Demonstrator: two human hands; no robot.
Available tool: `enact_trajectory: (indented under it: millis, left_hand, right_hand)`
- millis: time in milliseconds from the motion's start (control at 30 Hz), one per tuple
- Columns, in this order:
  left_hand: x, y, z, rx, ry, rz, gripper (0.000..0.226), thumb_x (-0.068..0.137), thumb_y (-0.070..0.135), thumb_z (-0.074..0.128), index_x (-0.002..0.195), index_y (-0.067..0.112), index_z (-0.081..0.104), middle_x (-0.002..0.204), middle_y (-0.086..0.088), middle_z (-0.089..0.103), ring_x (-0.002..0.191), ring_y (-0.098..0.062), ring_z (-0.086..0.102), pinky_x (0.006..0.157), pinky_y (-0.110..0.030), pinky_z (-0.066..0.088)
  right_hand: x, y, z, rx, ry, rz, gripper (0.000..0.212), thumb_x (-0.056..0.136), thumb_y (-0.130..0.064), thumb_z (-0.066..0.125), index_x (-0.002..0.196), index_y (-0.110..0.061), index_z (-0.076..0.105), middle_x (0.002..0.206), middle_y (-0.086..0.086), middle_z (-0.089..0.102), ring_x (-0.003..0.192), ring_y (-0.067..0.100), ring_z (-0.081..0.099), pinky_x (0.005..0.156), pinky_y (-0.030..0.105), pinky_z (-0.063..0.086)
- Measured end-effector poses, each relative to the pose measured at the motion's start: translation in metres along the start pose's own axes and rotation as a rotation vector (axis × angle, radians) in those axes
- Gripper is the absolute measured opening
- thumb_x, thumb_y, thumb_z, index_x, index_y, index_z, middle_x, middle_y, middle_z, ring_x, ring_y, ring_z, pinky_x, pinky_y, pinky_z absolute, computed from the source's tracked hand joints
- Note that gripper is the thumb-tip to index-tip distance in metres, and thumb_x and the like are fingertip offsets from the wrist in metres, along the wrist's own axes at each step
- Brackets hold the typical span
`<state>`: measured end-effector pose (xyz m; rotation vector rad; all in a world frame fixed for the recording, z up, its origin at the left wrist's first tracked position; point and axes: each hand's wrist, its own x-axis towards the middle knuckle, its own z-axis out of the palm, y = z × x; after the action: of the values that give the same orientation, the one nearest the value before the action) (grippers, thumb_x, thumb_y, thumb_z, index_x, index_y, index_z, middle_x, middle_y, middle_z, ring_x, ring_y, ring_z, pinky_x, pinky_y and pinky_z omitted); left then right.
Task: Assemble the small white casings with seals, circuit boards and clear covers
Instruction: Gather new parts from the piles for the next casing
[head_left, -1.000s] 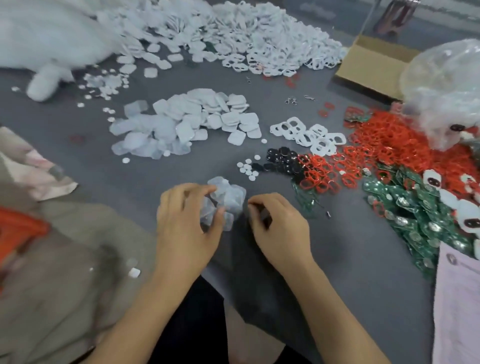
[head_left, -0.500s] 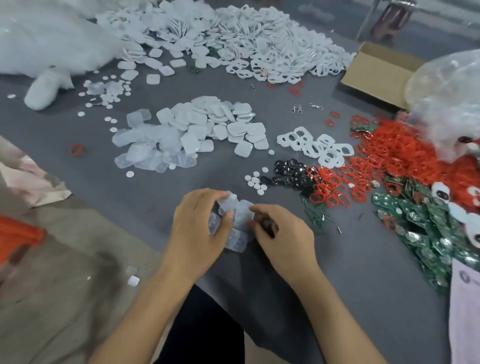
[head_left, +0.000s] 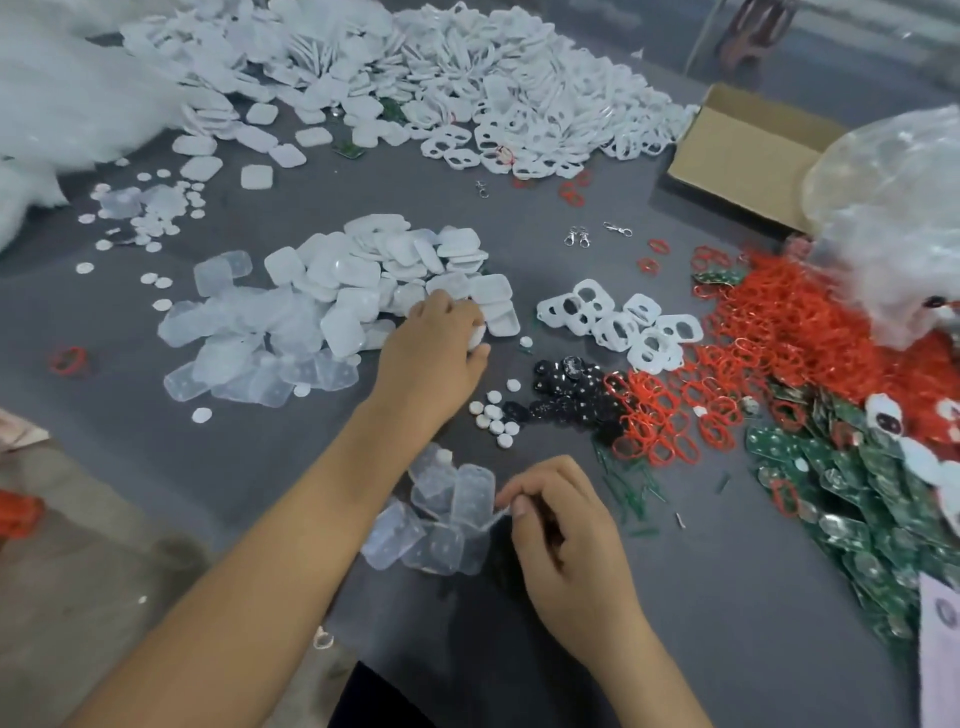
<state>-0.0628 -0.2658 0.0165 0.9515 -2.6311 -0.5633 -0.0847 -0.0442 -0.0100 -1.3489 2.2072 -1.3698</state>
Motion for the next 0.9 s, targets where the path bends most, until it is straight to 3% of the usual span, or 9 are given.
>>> enact_trajectory:
  millis: [100,200,400,533,600,700,800,900]
  left_hand:
    - [0.007,-0.001,0.005,-0.014,0.006,-0.002,0.034,0.099,0.032,0.067,0.128,0.017,0.06,0.126,-0.006,0.05,0.113,-0.025,0.055,0.085,-0.035,0.047]
    - [0.006,-0.003,0.005,-0.008,0.021,0.01,0.025,0.1,0.028,0.067,0.12,0.017,0.06,0.122,-0.005,0.052,0.105,-0.025,0.057,0.076,-0.034,0.043]
    - [-0.001,0.002,0.002,0.051,0.039,0.002,0.021,0.098,0.036,0.068,0.107,0.019,0.059,0.115,-0.001,0.054,0.109,-0.023,0.051,0.073,-0.032,0.038]
    - [-0.003,0.006,-0.005,0.029,-0.014,-0.012,0.02,0.095,0.031,0.07,0.102,0.018,0.057,0.102,0.003,0.055,0.099,-0.023,0.055,0.072,-0.032,0.036]
    - [-0.009,0.009,-0.007,-0.022,-0.069,-0.011,0.026,0.092,0.03,0.067,0.11,0.016,0.054,0.1,0.001,0.058,0.092,-0.023,0.058,0.069,-0.034,0.04]
    - [-0.023,0.013,-0.008,-0.146,-0.08,-0.011,0.03,0.098,0.026,0.057,0.125,0.014,0.057,0.103,-0.001,0.063,0.094,-0.02,0.06,0.077,-0.036,0.048]
    - [-0.035,0.01,-0.004,-0.191,-0.053,0.018,0.019,0.105,0.024,0.052,0.109,0.014,0.068,0.1,-0.003,0.062,0.094,-0.022,0.06,0.082,-0.035,0.046]
    - [-0.039,0.007,-0.001,-0.13,-0.096,0.056,0.023,0.107,0.026,0.053,0.107,0.011,0.07,0.098,-0.007,0.058,0.092,-0.025,0.057,0.082,-0.038,0.045]
  right_hand:
    - [0.002,-0.003,0.0,-0.026,-0.006,-0.002,0.015,0.1,-0.023,0.049,0.097,-0.028,0.064,0.109,-0.018,0.053,0.082,0.009,0.059,0.069,0.027,0.048]
    - [0.002,-0.003,-0.001,0.028,0.011,0.031,0.017,0.103,-0.019,0.048,0.101,-0.028,0.062,0.11,-0.017,0.059,0.095,0.01,0.063,0.078,0.029,0.051]
    - [0.005,-0.001,-0.002,0.173,0.118,0.17,0.015,0.104,-0.029,0.051,0.104,-0.038,0.063,0.088,-0.019,0.067,0.072,0.007,0.064,0.066,0.012,0.045]
    - [0.006,-0.001,-0.002,0.43,0.195,0.317,0.022,0.102,-0.01,0.061,0.112,-0.028,0.068,0.081,-0.005,0.069,0.059,0.008,0.062,0.047,0.024,0.052]
    - [0.008,-0.001,-0.004,0.494,0.225,0.347,0.022,0.1,-0.005,0.062,0.112,-0.022,0.07,0.081,0.0,0.071,0.062,0.012,0.066,0.047,0.026,0.055]
    - [0.011,-0.002,-0.008,0.555,0.263,0.358,0.018,0.1,-0.004,0.061,0.108,-0.015,0.074,0.081,0.005,0.073,0.068,0.017,0.07,0.051,0.028,0.058]
    - [0.012,-0.001,-0.011,0.597,0.286,0.378,0.016,0.103,-0.003,0.058,0.103,-0.01,0.073,0.082,0.006,0.073,0.069,0.019,0.071,0.05,0.029,0.057]
    - [0.011,0.001,-0.011,0.567,0.298,0.364,0.014,0.106,-0.008,0.056,0.1,-0.011,0.068,0.067,0.004,0.065,0.052,0.015,0.059,0.043,0.024,0.046]
